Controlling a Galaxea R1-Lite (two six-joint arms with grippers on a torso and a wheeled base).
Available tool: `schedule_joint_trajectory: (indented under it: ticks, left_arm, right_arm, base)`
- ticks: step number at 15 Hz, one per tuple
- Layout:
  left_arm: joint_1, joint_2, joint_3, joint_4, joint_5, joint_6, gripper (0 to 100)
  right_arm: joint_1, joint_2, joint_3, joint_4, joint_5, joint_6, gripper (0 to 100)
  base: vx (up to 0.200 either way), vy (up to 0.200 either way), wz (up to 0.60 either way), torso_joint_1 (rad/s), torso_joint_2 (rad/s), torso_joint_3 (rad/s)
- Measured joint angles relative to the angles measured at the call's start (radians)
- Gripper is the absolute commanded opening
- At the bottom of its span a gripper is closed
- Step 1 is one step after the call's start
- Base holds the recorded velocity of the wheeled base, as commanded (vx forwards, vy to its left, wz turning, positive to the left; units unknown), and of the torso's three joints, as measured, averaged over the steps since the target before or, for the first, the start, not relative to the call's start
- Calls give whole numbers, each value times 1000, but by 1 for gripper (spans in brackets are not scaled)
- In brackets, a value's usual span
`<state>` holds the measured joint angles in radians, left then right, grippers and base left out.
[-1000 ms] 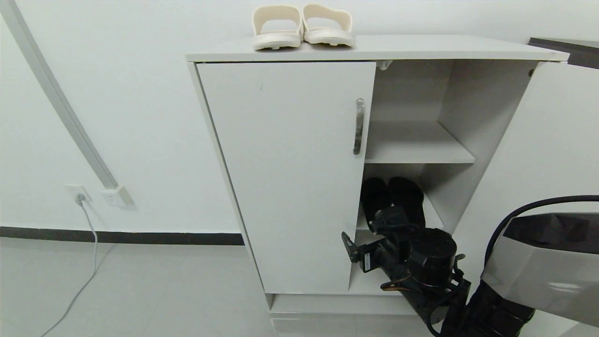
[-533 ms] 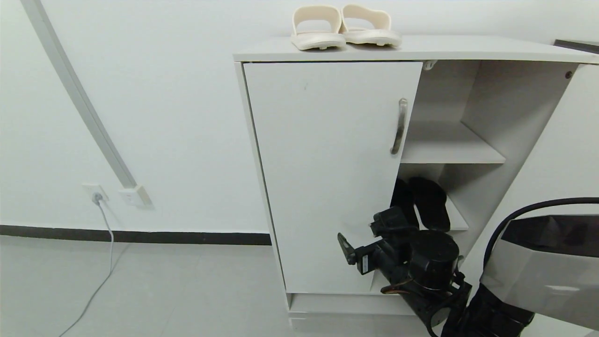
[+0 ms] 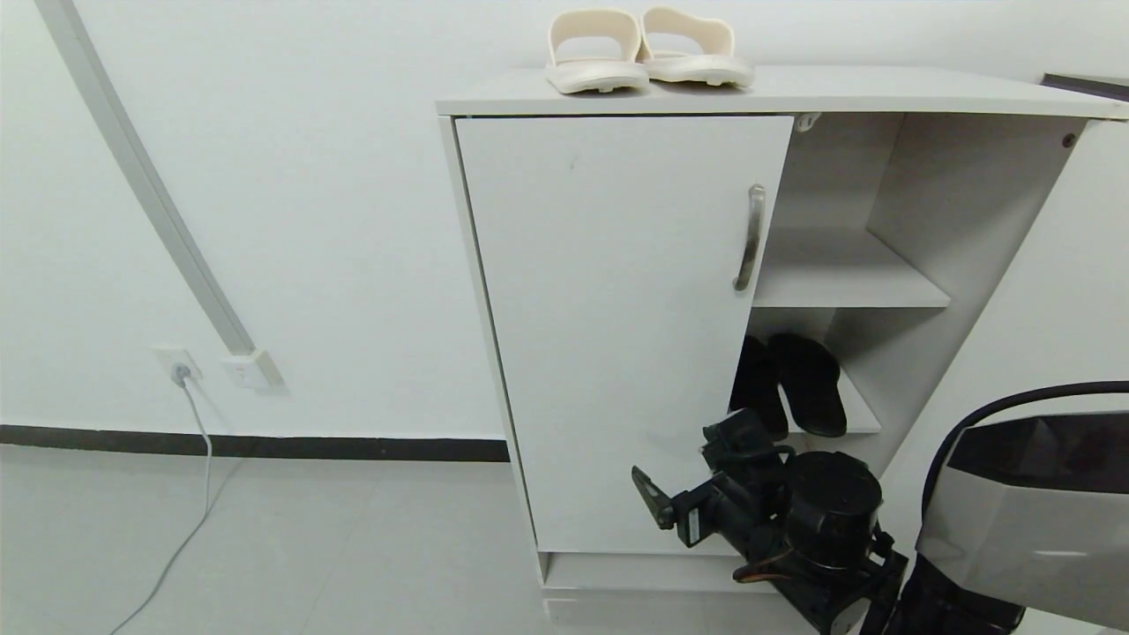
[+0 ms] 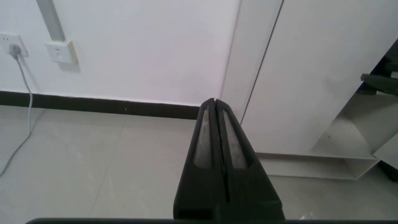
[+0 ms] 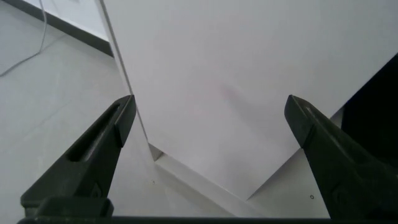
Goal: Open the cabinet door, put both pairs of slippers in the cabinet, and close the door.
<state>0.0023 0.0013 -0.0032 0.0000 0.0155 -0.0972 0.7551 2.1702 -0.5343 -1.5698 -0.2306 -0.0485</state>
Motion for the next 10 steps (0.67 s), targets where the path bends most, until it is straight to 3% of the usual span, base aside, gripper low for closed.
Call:
schedule_joint_trajectory:
  ticks: [7,10]
  left_arm:
    - [0,0,0,0,0,-1,0]
    - [1,0,-1,-2,0,1,0]
  right_arm:
    - [20,-20,17,0,4,-8,100]
    - [22,-22,30,-3,19,-25,100]
  base:
    - [0,0,0,0,0,0]
    - [0,0,0,2,-162,-277]
